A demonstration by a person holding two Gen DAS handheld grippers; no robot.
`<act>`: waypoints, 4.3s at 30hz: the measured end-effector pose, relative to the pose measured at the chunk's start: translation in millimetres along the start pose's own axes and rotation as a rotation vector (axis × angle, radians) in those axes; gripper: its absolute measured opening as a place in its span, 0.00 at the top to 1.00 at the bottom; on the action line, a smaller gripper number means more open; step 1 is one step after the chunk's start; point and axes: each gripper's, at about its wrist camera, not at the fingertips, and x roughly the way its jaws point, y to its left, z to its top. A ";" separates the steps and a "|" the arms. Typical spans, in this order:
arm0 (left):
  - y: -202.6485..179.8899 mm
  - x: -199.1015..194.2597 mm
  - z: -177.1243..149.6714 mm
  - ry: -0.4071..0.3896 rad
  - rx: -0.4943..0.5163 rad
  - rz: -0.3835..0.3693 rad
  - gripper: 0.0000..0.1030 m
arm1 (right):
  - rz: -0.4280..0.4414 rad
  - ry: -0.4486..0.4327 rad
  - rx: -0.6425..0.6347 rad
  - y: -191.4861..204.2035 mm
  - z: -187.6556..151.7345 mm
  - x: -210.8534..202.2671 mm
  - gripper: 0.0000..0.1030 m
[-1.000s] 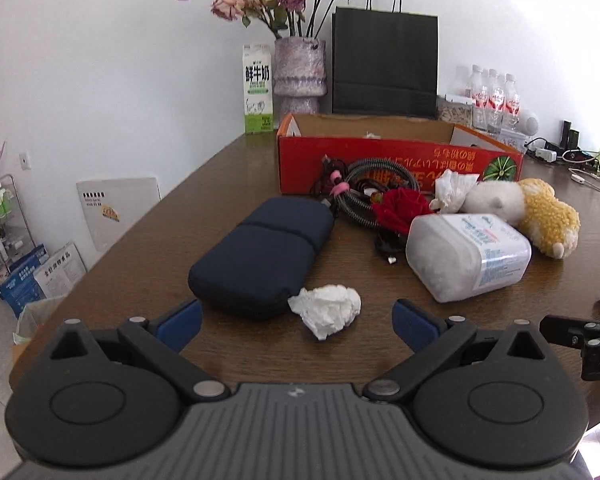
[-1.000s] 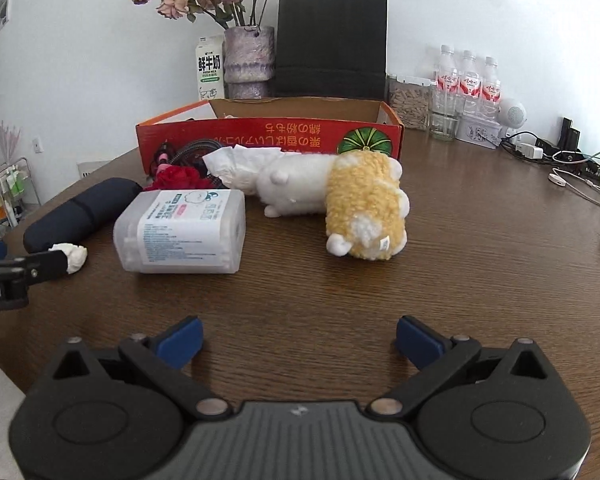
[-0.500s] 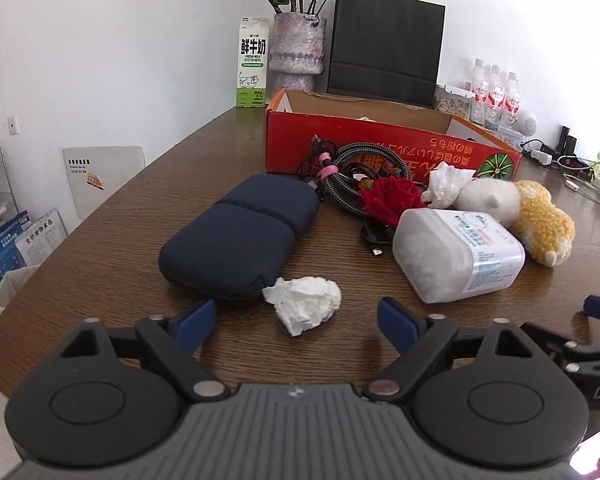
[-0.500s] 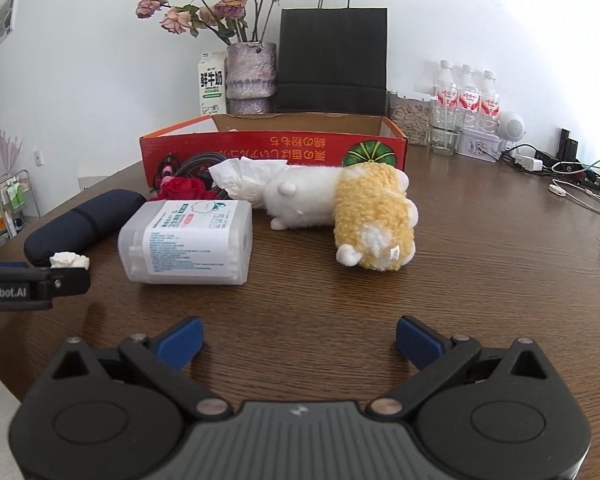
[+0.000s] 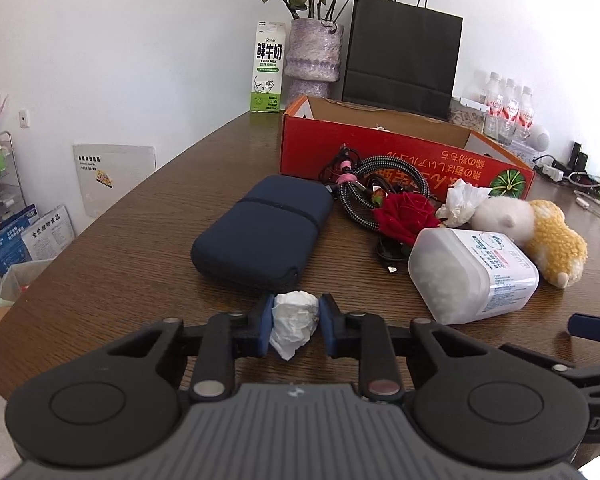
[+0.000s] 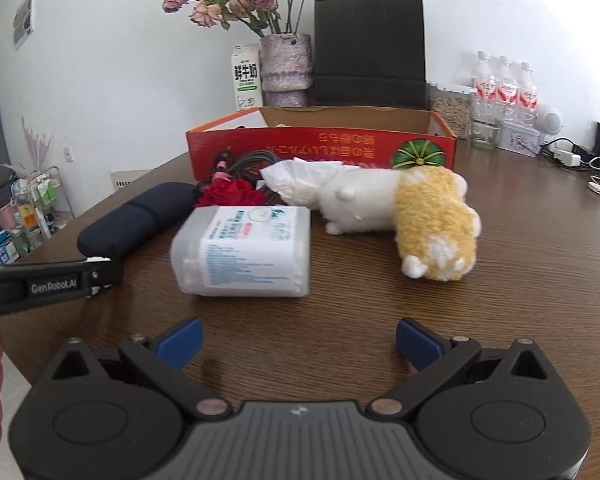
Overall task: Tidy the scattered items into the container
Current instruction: 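Grasp the crumpled tissue with the left gripper while the right grasps the cotton-pad pack, then carry the tissue and cotton-pad pack into the box and open both grippers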
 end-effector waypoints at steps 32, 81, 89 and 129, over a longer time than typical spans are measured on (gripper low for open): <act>44.2 -6.4 2.0 -0.015 -0.072 0.003 0.76 | -0.047 0.023 -0.004 45.9 41.0 50.0 0.00; -74.9 106.1 203.8 -0.271 -0.109 0.002 0.76 | -0.144 -0.413 0.111 -51.3 211.6 85.2 0.21; -63.8 194.5 189.0 -0.038 -0.109 0.115 0.76 | -0.167 -0.194 0.175 -73.0 202.2 161.4 0.21; -75.6 183.9 159.2 0.017 0.034 0.227 0.27 | -0.196 0.015 0.101 -58.1 179.0 185.6 0.05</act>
